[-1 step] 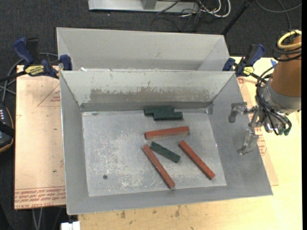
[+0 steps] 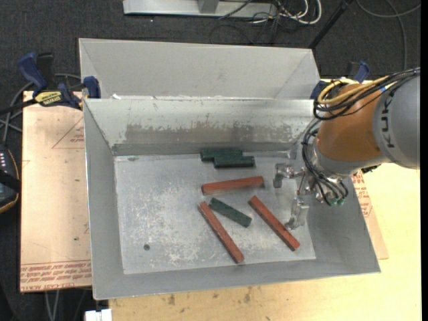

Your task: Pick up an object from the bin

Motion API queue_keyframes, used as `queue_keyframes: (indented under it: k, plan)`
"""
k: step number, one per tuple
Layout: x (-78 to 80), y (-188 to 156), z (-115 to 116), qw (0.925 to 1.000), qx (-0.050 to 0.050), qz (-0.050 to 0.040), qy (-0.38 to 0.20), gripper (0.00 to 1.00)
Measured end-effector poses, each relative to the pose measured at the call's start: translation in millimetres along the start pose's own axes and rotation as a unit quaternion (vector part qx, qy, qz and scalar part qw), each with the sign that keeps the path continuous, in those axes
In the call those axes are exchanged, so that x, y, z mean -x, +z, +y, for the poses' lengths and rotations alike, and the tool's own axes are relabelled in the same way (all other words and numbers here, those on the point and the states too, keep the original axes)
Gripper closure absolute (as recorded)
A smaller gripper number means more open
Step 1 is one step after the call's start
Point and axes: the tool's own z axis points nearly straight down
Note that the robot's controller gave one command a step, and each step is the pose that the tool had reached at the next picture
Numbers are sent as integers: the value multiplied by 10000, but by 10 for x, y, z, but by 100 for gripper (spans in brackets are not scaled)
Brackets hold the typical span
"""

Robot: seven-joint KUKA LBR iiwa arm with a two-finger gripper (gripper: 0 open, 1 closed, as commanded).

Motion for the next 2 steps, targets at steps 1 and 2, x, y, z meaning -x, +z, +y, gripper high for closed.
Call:
queue_keyframes:
  k: [1, 2]
  plan:
    - [544, -5, 684, 9998, 1, -65, -173, 0]
    - [848, 201, 63, 9985, -31, -67, -534, 0]
